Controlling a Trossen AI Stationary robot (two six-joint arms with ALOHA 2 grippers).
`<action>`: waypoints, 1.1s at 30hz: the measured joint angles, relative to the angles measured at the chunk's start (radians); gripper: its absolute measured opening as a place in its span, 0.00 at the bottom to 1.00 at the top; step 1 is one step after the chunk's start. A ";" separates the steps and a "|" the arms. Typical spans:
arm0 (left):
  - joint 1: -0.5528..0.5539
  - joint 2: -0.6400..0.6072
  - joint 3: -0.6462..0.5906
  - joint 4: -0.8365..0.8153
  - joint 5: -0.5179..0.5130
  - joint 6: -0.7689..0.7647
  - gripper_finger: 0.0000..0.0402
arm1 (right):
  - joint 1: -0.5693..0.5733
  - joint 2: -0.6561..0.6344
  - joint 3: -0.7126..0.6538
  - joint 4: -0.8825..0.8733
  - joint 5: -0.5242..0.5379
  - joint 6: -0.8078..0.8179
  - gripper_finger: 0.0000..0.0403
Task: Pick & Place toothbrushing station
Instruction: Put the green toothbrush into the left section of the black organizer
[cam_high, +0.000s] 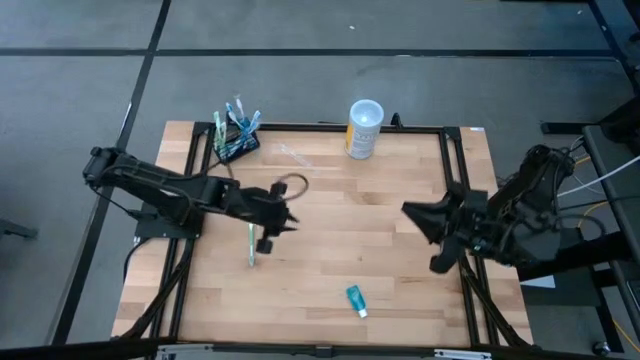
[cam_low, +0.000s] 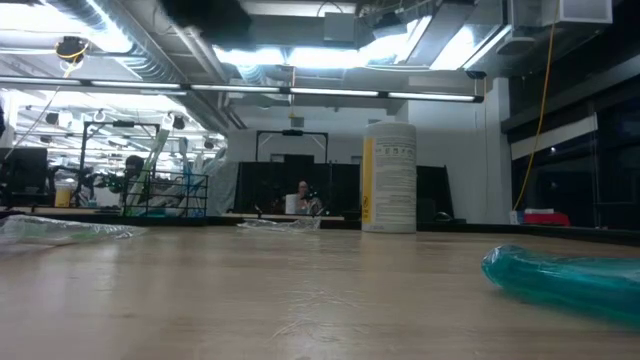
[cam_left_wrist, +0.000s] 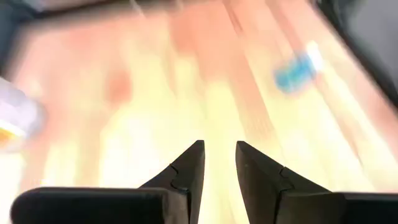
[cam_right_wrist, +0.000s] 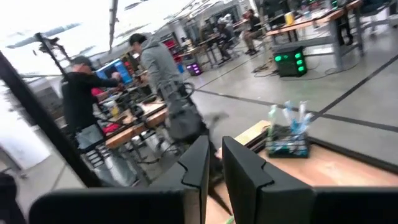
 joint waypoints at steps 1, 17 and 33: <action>0.000 0.010 0.025 -0.099 0.031 0.026 0.21 | 0.000 0.011 0.000 0.019 -0.017 -0.001 0.12; -0.336 0.030 0.031 -0.643 -0.046 0.326 0.26 | 0.094 0.160 0.000 0.345 -0.117 -0.249 0.12; -0.462 0.262 -0.146 -0.434 -0.082 0.381 0.25 | 0.096 0.212 0.000 0.583 -0.120 -0.405 0.12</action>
